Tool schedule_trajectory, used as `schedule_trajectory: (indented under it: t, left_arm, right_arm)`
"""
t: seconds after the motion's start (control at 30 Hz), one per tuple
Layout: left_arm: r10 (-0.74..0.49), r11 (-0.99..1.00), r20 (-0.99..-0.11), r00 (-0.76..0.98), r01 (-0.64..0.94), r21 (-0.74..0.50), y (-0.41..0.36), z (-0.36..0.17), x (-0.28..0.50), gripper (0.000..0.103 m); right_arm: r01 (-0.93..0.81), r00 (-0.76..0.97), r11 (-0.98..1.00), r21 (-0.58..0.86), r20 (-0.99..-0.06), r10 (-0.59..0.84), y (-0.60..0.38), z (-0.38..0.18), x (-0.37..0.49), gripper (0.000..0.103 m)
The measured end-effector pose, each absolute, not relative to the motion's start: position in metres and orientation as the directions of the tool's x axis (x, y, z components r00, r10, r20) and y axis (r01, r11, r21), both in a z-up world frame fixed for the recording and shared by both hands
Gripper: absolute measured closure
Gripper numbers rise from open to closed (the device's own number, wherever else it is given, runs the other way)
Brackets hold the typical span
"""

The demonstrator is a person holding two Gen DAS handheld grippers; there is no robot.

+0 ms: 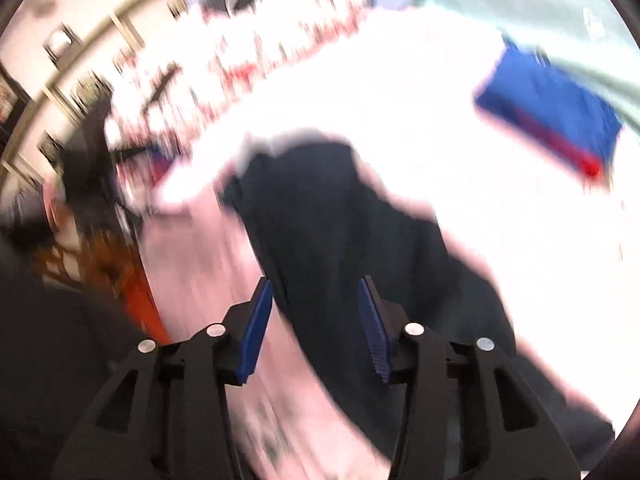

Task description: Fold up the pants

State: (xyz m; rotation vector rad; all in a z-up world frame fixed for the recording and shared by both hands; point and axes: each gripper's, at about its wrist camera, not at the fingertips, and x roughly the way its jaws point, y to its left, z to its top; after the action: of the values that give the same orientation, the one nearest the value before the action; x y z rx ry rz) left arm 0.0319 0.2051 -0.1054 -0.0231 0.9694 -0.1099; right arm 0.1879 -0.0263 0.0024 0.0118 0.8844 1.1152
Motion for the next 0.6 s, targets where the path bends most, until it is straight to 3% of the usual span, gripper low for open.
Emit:
schedule_trajectory:
  t: [0.07,0.17,0.37,0.43,0.5,0.53,0.6]
  left_arm:
    - [-0.108,0.985,-0.784,0.611,-0.043,-0.17,0.221,-0.108,0.032,0.026]
    - [-0.148,0.946,-0.734,0.663,-0.123,-0.302,0.234,-0.115,0.035,0.025]
    - [-0.203,0.908,-0.687,0.698,-0.129,-0.399,0.233,-0.139,0.038,0.025]
    - [-0.255,0.89,-0.669,0.698,-0.101,-0.445,0.229,-0.148,0.041,0.025]
    - [-0.283,0.888,-0.665,0.691,-0.074,-0.455,0.224,-0.155,0.044,0.025]
    - [-0.29,0.887,-0.664,0.689,-0.067,-0.457,0.223,-0.156,0.044,0.025]
    - [-0.309,0.879,-0.654,0.691,-0.054,-0.473,0.222,-0.159,0.043,0.025]
  right_arm:
    - [-0.754,0.128,0.445,0.483,-0.557,0.821,0.011,0.015,0.212,0.057]
    - [-0.724,0.105,0.462,0.512,-0.581,0.807,0.066,0.017,0.25,0.057]
    - [-0.693,-0.047,0.549,0.466,-0.79,0.611,0.135,-0.035,0.308,0.057]
    - [-0.683,-0.118,0.541,0.491,-0.805,0.581,0.14,-0.049,0.313,0.058]
    - [-0.686,-0.156,0.514,0.515,-0.795,0.587,0.141,-0.046,0.312,0.077]
    - [-0.694,-0.172,0.496,0.522,-0.788,0.591,0.142,-0.041,0.308,0.102]
    - [-0.743,-0.167,0.431,0.512,-0.765,0.622,0.145,-0.018,0.295,0.103]
